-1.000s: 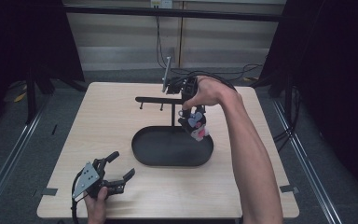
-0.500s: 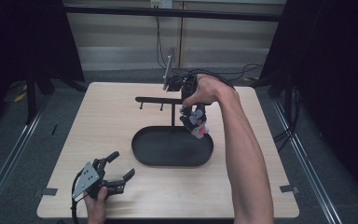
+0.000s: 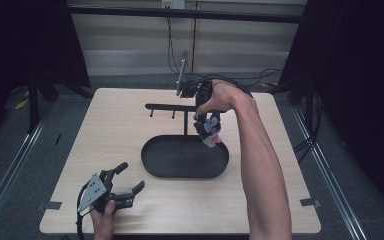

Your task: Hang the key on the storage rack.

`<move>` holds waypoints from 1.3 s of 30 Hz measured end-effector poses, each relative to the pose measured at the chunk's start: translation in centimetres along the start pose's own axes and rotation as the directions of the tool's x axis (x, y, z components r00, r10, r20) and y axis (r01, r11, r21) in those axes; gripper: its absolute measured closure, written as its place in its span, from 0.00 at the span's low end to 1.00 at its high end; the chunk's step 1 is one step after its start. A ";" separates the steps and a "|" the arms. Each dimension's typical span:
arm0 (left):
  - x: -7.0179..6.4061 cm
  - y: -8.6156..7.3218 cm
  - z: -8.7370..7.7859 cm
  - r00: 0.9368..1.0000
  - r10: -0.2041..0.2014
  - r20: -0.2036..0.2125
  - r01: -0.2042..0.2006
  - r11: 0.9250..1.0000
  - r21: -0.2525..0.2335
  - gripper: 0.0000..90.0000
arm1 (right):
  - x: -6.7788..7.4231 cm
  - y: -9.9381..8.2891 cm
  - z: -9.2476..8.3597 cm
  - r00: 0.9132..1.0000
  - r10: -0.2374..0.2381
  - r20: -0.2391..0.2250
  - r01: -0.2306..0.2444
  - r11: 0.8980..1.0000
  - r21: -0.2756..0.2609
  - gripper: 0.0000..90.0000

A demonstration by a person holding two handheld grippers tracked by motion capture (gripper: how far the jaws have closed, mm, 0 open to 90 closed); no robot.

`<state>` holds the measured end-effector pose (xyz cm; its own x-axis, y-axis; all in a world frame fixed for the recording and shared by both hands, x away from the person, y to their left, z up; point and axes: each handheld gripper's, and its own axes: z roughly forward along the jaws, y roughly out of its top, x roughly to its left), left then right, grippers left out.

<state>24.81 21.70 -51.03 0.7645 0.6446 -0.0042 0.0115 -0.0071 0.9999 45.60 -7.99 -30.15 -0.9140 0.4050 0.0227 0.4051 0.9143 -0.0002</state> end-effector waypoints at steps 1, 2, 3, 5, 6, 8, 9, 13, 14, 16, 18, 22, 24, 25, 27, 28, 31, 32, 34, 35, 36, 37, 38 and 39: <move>0.0 0.0 0.0 1.000 0.000 0.000 0.000 1.000 0.000 0.17 | -0.1 0.0 0.0 1.000 0.005 0.010 -0.004 1.000 -0.007 0.97; 0.0 0.0 0.0 1.000 0.000 0.000 0.000 1.000 0.000 0.17 | -0.1 -0.1 0.0 1.000 0.003 0.008 -0.003 1.000 -0.010 0.97; 0.0 0.0 0.0 1.000 -0.001 0.000 0.001 1.000 0.000 0.17 | -0.2 -0.1 0.1 1.000 0.004 0.005 -0.004 1.000 -0.015 0.97; 0.0 0.0 0.0 1.000 0.000 0.000 0.000 1.000 0.000 0.17 | -0.3 -0.1 0.1 1.000 0.008 -0.002 -0.009 1.000 -0.016 0.97; 0.0 0.0 0.0 1.000 0.000 0.001 0.000 1.000 0.000 0.17 | -0.3 0.0 0.1 1.000 0.011 -0.005 -0.011 1.000 -0.012 0.97; 0.0 0.0 0.0 1.000 0.000 0.001 0.000 1.000 0.000 0.17 | -0.3 0.0 0.2 1.000 0.006 0.000 -0.006 1.000 -0.016 0.96; 0.0 0.0 0.0 1.000 0.000 0.001 0.000 1.000 0.000 0.17 | -0.3 0.0 0.2 1.000 0.007 0.001 -0.007 1.000 -0.018 0.96; 0.0 0.0 0.0 1.000 -0.002 0.002 0.002 1.000 -0.001 0.17 | -0.3 -0.1 0.2 1.000 0.006 0.008 -0.006 1.000 -0.031 0.95; 0.0 0.0 0.0 1.000 -0.005 0.001 0.005 1.000 0.000 0.17 | -0.4 -0.2 0.2 1.000 0.006 0.002 -0.006 0.999 -0.034 0.95; 0.0 0.0 0.0 1.000 -0.004 0.001 0.004 1.000 0.001 0.17 | -0.4 -0.3 0.2 1.000 0.006 -0.002 -0.006 0.999 -0.038 0.95; 0.0 0.0 0.0 1.000 -0.005 0.001 0.005 1.000 0.000 0.17 | -0.3 -0.4 0.2 1.000 0.010 -0.001 -0.010 0.999 -0.042 0.94; 0.0 0.0 0.0 1.000 -0.004 0.000 0.004 1.000 0.000 0.17 | -0.2 -0.8 -0.1 1.000 0.009 -0.008 -0.010 0.999 -0.051 0.94; 0.0 0.0 0.0 1.000 -0.004 0.000 0.004 1.000 -0.001 0.17 | -0.2 -1.0 -0.3 1.000 0.013 -0.010 -0.014 0.998 -0.064 0.93; 0.0 0.0 0.0 1.000 -0.005 0.000 0.005 1.000 -0.001 0.17 | -0.1 -1.2 -0.4 1.000 0.017 -0.020 -0.018 0.997 -0.070 0.92; 0.0 0.0 0.0 1.000 -0.005 0.000 0.005 1.000 0.000 0.17 | 0.1 -1.5 -0.5 0.999 0.013 -0.030 -0.016 0.994 -0.104 0.89; 0.0 0.0 0.0 1.000 -0.005 0.000 0.005 1.000 0.000 0.17 | 0.3 -1.6 -0.4 0.999 0.010 -0.030 -0.013 0.995 -0.101 0.88; 0.0 0.0 0.0 1.000 -0.006 0.000 0.006 1.000 0.001 0.17 | 0.5 -2.0 -0.3 0.999 0.009 -0.040 -0.014 0.994 -0.106 0.85; 0.0 0.0 0.0 1.000 -0.005 0.000 0.005 1.000 0.001 0.17 | 0.6 -2.2 -0.3 0.999 0.012 -0.043 -0.017 0.993 -0.119 0.85; 0.0 0.0 0.0 1.000 -0.004 -0.001 0.004 1.000 0.001 0.17 | 0.9 -2.6 -0.4 0.998 -0.002 -0.062 -0.007 0.990 -0.144 0.84; 0.0 0.0 0.0 1.000 -0.004 -0.001 0.004 1.000 0.001 0.17 | 1.1 -2.7 -0.3 0.998 0.002 -0.055 -0.011 0.988 -0.156 0.83; 0.0 0.0 0.0 1.000 -0.003 0.000 0.003 1.000 0.001 0.17 | 1.2 -2.9 -0.2 0.999 -0.001 -0.052 -0.007 0.988 -0.156 0.83; 0.0 0.0 0.0 1.000 -0.003 -0.001 0.003 1.000 0.001 0.17 | 1.4 -3.1 -0.2 0.998 0.000 -0.055 -0.010 0.986 -0.168 0.82; 0.0 0.0 0.0 1.000 -0.001 -0.004 0.001 1.000 -0.001 0.17 | 1.6 -3.4 -0.2 0.998 0.007 -0.058 -0.018 0.982 -0.187 0.80; 0.0 0.0 0.0 1.000 -0.001 -0.003 0.001 1.000 -0.001 0.17 | 1.7 -3.6 -0.2 0.998 0.005 -0.059 -0.017 0.979 -0.203 0.79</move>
<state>24.81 21.68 -51.03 0.7624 0.6471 -0.0056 0.0117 -0.0051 0.9999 42.58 -10.63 -29.88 -0.9090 0.4086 0.0817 0.4166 0.8863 0.2022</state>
